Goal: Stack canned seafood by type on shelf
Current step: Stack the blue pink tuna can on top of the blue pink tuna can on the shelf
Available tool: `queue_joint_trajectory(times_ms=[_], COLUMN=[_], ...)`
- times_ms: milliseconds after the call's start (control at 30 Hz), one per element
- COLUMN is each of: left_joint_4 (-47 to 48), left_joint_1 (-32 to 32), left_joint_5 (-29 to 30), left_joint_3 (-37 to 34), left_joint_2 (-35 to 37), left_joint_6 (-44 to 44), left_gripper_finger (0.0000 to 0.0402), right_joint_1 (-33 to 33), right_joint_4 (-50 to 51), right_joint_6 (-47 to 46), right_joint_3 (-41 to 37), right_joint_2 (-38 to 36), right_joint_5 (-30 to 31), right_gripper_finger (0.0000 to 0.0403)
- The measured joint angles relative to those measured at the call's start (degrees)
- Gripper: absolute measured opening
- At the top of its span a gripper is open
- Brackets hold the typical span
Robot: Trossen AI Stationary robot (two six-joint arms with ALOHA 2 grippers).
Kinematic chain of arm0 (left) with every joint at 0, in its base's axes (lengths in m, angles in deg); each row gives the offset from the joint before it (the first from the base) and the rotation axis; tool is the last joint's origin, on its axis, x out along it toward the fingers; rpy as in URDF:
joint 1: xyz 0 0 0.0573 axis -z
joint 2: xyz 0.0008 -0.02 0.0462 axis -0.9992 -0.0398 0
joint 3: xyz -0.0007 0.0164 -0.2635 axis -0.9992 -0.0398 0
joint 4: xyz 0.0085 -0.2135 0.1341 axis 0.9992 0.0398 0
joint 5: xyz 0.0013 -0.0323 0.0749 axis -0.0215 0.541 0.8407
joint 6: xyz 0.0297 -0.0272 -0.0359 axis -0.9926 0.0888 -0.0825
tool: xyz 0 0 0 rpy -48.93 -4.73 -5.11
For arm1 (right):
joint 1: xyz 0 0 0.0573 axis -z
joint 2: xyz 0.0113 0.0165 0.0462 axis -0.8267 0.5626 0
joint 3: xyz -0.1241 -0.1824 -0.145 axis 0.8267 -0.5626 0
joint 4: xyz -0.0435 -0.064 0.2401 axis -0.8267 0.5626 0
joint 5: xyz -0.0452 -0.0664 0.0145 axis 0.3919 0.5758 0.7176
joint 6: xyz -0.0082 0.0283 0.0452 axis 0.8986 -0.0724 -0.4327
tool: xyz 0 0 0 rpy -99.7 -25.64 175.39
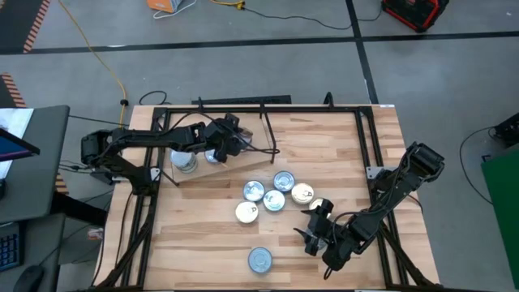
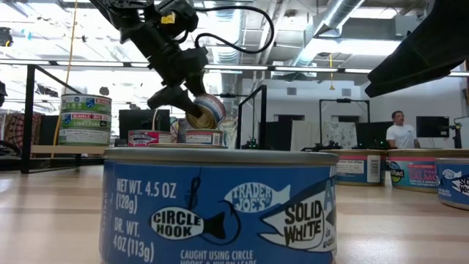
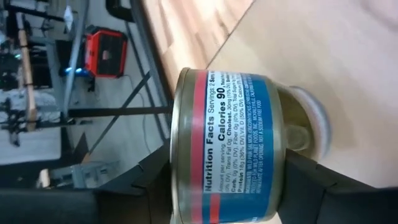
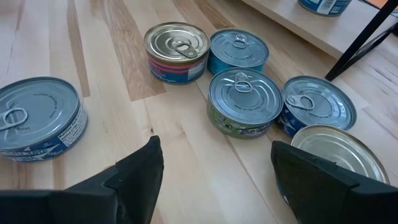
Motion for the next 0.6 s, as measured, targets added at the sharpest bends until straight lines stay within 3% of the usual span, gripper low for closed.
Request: queue_joint_trajectory(times_ms=[333,600], left_joint_4=[2.0,5.2], left_joint_1=[0.1,0.4], left_joint_5=[-2.9,-1.3], left_joint_3=[0.0,0.0], left_joint_2=[0.0,0.0], left_joint_6=[3.5,11.1], left_gripper_finger=[0.0293,0.031], right_joint_1=[0.0,0.0], right_joint_4=[0.0,0.0], right_joint_6=[0.0,0.0], right_joint_3=[0.0,0.0], right_joint_2=[0.0,0.0], right_joint_5=[0.0,0.0], right_gripper_finger=[0.0324,0.0324])
